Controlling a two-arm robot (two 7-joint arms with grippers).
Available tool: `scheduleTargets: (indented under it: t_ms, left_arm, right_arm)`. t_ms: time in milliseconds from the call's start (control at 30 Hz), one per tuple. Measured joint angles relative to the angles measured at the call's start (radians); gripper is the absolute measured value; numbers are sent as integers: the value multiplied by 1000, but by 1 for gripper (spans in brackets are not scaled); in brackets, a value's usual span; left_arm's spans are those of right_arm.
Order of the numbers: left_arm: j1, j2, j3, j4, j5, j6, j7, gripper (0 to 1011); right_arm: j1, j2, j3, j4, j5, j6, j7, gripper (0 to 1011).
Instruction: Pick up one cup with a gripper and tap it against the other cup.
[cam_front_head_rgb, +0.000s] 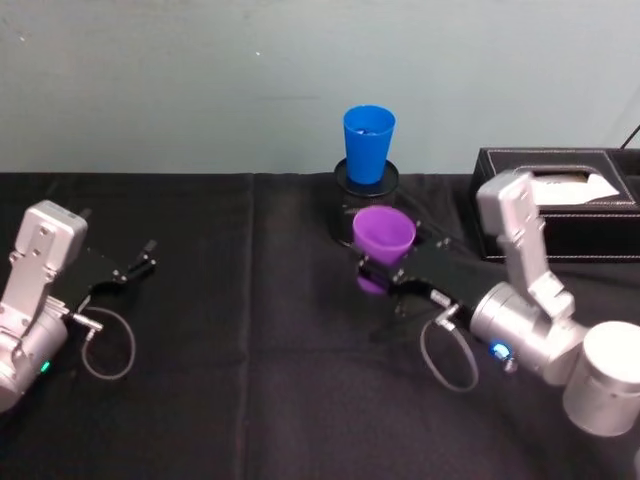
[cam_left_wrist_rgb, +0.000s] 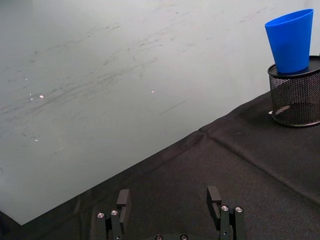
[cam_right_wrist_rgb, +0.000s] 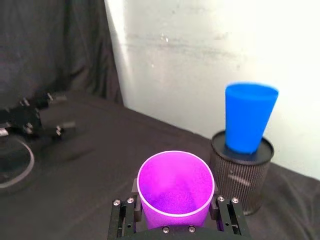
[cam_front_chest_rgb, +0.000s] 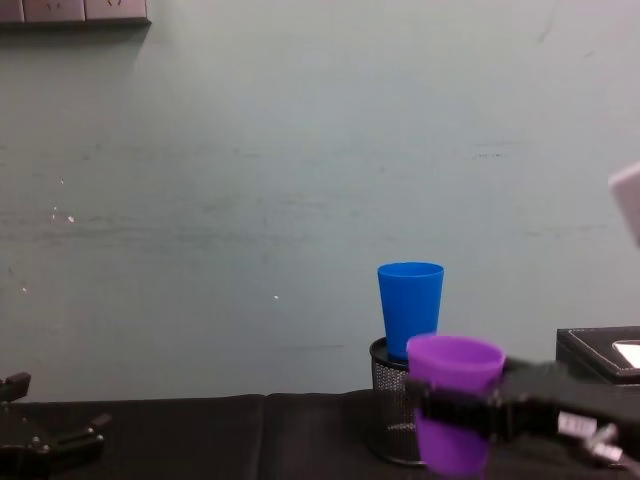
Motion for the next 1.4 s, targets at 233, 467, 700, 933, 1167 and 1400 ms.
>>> scheduleTargets:
  t_ms: [233, 467, 700, 933, 1167, 1400]
  left_arm:
    - [0, 0, 0, 0, 0, 0, 0, 1000]
    - [0, 0, 0, 0, 0, 0, 0, 1000]
    - [0, 0, 0, 0, 0, 0, 0, 1000]
    - [0, 0, 0, 0, 0, 0, 0, 1000]
    - [0, 0, 0, 0, 0, 0, 0, 1000]
    - [0, 0, 0, 0, 0, 0, 0, 1000]
  right_arm:
    - [-20, 30, 29, -93, 28, 60, 6, 737]
    - [-19, 29, 29, -89, 28, 60, 5, 737]
    - [-18, 28, 28, -86, 29, 58, 6, 737]
    - [-17, 27, 28, -85, 29, 57, 7, 737]
    - [-17, 26, 28, -84, 30, 56, 7, 737]
    - [-16, 26, 28, -83, 30, 56, 8, 737]
